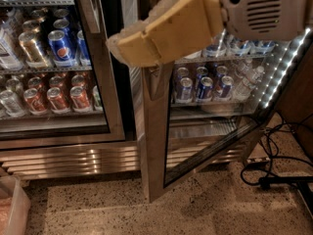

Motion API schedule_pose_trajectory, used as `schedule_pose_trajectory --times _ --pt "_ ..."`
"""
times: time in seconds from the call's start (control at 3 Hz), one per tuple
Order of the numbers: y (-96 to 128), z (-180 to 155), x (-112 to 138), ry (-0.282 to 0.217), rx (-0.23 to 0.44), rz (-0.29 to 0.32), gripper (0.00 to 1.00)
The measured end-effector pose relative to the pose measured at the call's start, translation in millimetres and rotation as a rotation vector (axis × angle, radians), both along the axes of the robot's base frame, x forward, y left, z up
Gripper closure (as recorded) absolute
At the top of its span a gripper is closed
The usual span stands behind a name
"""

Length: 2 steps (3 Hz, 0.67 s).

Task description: Open right fridge door

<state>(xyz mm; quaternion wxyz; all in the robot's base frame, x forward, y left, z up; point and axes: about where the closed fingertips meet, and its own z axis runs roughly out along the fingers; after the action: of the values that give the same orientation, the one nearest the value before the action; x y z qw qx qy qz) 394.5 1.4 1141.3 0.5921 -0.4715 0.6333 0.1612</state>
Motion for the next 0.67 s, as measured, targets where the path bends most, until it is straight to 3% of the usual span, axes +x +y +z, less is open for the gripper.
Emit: schedule_pose_trajectory --times 0.67 --pt "0.0 0.0 0.0 0.000 0.000 0.000 0.00"
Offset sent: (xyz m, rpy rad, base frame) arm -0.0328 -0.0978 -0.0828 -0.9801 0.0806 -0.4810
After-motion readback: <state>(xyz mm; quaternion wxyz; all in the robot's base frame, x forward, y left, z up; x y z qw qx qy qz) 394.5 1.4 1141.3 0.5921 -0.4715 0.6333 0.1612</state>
